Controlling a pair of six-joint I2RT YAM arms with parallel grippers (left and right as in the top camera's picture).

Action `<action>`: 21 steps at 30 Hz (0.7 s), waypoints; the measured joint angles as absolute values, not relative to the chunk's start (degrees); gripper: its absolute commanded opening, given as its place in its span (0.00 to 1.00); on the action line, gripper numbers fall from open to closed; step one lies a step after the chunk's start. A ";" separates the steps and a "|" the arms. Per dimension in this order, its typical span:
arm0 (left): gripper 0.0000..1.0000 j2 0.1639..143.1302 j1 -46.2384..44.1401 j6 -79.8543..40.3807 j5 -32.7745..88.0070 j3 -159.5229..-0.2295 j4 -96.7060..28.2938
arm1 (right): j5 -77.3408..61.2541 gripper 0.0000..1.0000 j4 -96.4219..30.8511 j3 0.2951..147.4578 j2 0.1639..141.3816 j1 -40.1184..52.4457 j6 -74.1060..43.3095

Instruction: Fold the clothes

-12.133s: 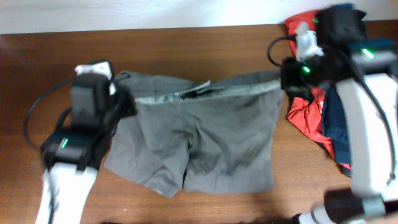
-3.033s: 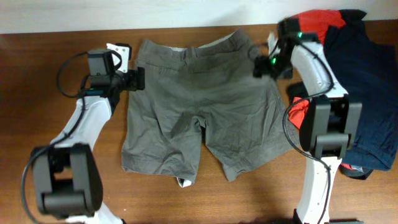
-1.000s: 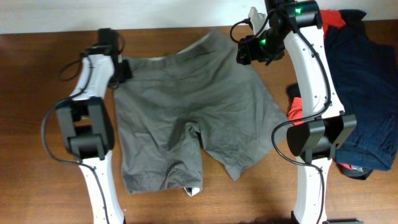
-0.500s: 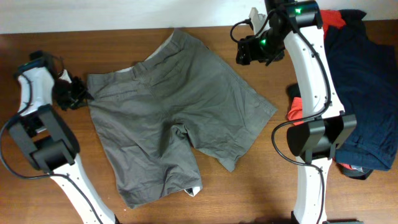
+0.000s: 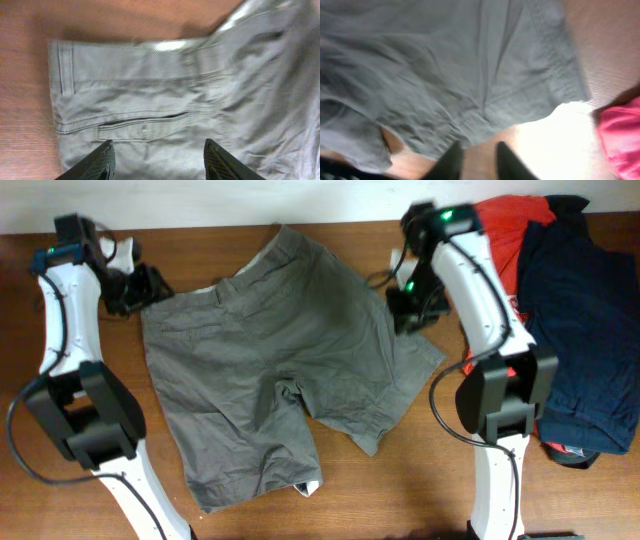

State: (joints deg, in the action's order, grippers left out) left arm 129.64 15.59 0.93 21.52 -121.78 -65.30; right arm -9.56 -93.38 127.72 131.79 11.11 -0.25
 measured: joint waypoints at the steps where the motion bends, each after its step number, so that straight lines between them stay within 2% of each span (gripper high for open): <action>1: 0.57 127.33 14.41 1.17 20.45 -122.13 -65.32 | -9.19 0.05 -91.85 124.62 131.85 11.27 -0.69; 6: 0.57 123.50 13.30 1.58 18.44 -122.58 -65.17 | -8.84 0.04 -85.14 113.62 131.96 11.40 -1.58; 21: 0.57 123.44 11.94 5.61 11.51 -122.56 -64.51 | -9.28 0.04 -65.65 100.44 130.87 11.35 -3.16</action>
